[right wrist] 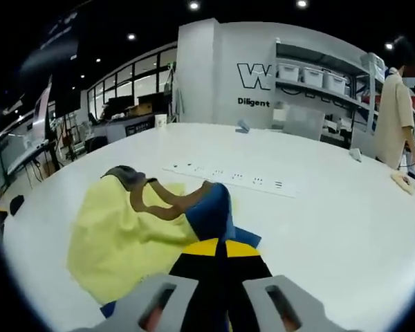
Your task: Fold the garment on the visible template until the final outline fits inside the template.
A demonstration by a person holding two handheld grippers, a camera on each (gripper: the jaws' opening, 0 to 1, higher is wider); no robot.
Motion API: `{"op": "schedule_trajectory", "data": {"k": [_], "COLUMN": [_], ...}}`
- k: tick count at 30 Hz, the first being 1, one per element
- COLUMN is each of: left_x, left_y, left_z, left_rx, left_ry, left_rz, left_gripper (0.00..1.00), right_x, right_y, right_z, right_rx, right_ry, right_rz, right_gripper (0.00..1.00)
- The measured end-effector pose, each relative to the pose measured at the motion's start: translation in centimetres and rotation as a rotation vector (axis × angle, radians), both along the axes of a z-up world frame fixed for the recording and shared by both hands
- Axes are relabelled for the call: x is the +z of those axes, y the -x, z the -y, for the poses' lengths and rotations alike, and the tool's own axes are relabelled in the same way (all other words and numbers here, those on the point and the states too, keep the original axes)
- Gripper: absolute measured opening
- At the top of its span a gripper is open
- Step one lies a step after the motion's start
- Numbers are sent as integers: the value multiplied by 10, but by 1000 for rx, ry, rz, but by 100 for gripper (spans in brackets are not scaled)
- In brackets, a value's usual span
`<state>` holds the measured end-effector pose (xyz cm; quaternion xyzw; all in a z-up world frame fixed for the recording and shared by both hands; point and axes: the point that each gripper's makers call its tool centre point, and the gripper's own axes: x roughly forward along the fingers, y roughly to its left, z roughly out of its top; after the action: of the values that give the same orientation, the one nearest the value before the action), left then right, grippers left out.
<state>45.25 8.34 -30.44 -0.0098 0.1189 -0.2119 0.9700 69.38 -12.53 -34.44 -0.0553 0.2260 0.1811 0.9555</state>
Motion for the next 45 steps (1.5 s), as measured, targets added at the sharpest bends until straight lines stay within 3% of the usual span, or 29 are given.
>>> {"op": "schedule_trajectory", "data": {"k": [7, 9, 11, 13, 17, 23, 28, 33, 38, 45], "left_x": [-1, 0, 0, 1, 0, 1, 9, 17, 15, 7], "left_y": [1, 1, 2, 2, 3, 2, -16, -48, -88, -126], "left_z": [6, 8, 9, 11, 15, 25, 29, 32, 34, 46], "left_rx": [-25, -31, -32, -36, -50, -81, -89, -92, -81, -90], "left_ry": [-4, -5, -5, 0, 1, 6, 21, 50, 71, 42], "left_rz": [2, 4, 5, 4, -1, -2, 17, 44, 46, 39], "left_gripper": [98, 97, 97, 97, 97, 95, 90, 82, 78, 70], "right_x": [32, 55, 59, 92, 123, 153, 156, 154, 149, 149], "right_y": [14, 24, 25, 33, 48, 71, 94, 121, 147, 164], "right_z": [19, 24, 25, 33, 38, 53, 62, 75, 93, 112], "right_rx": [49, 76, 80, 124, 170, 170, 198, 207, 192, 151], "right_ry": [40, 51, 56, 116, 190, 226, 260, 276, 260, 252], "right_rz": [90, 142, 153, 251, 334, 393, 413, 417, 403, 391], "right_gripper": [0, 0, 0, 0, 0, 0, 0, 0, 0, 0]}}
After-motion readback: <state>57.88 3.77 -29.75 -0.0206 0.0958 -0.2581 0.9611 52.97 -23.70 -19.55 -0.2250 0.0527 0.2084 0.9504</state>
